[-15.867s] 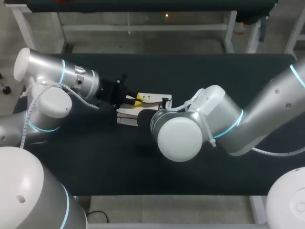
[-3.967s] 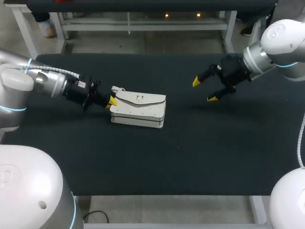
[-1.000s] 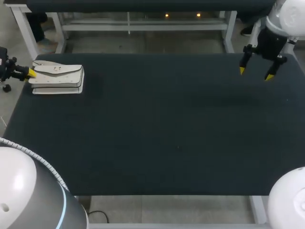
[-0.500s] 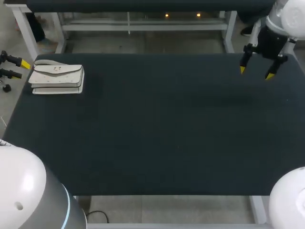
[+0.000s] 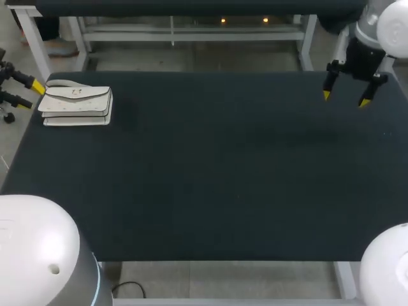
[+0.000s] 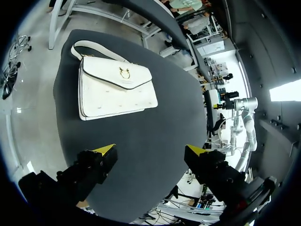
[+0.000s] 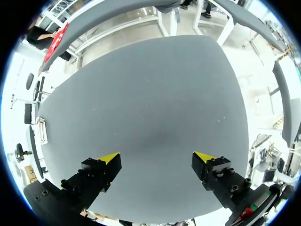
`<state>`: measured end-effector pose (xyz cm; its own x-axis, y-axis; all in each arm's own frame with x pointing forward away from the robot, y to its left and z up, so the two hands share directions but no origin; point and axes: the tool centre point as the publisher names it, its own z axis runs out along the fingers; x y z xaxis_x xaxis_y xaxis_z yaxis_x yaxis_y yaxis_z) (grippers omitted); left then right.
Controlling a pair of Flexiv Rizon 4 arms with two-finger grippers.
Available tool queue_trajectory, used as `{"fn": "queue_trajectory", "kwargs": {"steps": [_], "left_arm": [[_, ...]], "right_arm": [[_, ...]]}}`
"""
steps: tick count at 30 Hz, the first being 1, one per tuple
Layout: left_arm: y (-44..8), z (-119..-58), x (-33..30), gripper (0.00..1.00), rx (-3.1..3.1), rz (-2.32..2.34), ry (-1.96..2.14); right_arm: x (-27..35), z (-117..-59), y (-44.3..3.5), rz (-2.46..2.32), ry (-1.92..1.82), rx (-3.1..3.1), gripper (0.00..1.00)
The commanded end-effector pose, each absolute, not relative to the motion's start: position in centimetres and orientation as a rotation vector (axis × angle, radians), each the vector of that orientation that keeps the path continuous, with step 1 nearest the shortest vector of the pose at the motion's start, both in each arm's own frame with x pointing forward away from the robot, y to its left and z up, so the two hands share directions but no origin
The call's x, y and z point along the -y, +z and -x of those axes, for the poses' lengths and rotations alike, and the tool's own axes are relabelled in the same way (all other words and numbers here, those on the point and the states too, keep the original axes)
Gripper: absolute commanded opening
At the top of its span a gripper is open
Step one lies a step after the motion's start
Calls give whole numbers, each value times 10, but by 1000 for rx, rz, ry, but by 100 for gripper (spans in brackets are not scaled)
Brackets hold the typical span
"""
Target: Pick up the bag, open it, inspect its contents, close it, and place it on the opposite side
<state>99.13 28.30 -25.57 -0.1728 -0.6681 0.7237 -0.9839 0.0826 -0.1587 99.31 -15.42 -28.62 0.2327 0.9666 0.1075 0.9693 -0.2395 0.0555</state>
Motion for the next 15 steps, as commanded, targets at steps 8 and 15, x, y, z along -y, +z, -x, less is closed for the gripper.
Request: {"fn": "queue_trajectory", "kwargs": {"steps": [8,15], "left_arm": [[-221,-950,-248,100,2275,-2230,387],[-223,-950,-244,100,2299,-2232,310]], "right_arm": [[154,-991,-287,2451,-190,1924,100],[154,-991,-287,2451,-190,1924,100]]}}
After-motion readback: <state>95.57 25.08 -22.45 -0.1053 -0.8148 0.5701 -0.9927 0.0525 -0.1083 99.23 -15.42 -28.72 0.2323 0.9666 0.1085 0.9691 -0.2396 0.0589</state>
